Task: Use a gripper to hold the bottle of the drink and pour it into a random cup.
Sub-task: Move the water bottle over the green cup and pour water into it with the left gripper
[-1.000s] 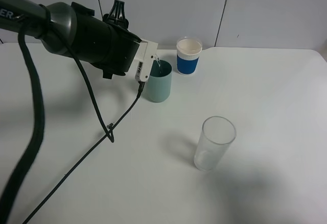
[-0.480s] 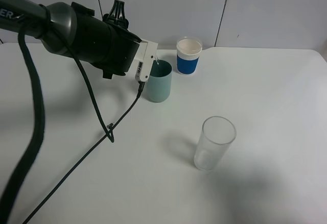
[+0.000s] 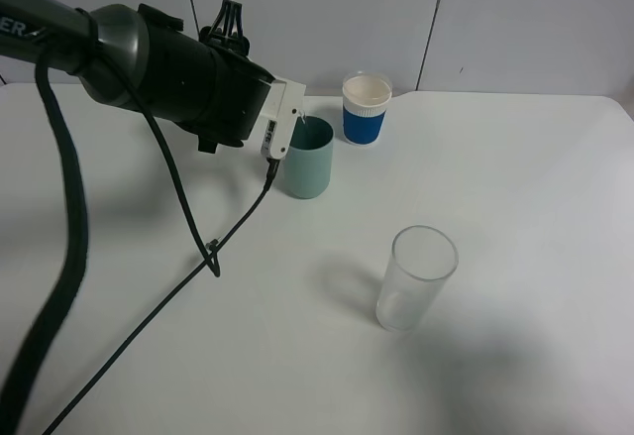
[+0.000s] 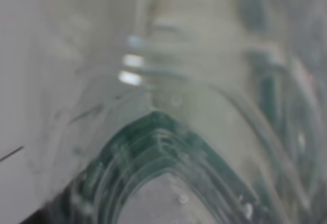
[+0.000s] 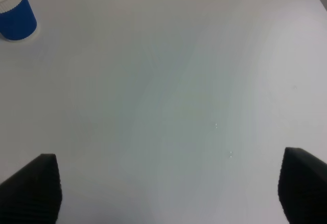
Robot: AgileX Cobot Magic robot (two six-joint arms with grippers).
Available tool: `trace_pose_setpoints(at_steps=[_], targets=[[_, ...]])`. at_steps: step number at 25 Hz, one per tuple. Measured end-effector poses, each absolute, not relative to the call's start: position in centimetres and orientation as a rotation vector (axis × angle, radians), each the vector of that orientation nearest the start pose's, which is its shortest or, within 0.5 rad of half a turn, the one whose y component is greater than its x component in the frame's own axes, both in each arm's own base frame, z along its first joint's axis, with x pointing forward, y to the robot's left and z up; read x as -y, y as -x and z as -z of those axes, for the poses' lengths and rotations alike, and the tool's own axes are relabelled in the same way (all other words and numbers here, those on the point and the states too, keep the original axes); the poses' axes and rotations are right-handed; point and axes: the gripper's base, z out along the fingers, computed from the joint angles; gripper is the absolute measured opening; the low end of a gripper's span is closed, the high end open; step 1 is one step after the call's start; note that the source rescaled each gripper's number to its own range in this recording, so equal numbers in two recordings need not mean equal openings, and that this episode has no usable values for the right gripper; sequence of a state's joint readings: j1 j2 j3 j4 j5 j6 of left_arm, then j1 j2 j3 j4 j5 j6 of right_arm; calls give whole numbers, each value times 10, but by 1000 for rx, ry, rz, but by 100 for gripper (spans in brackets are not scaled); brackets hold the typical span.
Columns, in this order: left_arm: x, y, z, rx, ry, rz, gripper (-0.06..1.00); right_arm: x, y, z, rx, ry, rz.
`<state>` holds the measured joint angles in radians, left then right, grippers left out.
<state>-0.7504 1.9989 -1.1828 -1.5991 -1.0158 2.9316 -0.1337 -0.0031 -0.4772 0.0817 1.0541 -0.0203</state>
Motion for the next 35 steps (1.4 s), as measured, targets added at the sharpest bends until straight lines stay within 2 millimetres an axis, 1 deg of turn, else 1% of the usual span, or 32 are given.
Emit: trace_pose_setpoints(at_steps=[35], targets=[[208,-337,-180,2077,2150,1902,0,-7,2,-272,-2051,-114,-3]])
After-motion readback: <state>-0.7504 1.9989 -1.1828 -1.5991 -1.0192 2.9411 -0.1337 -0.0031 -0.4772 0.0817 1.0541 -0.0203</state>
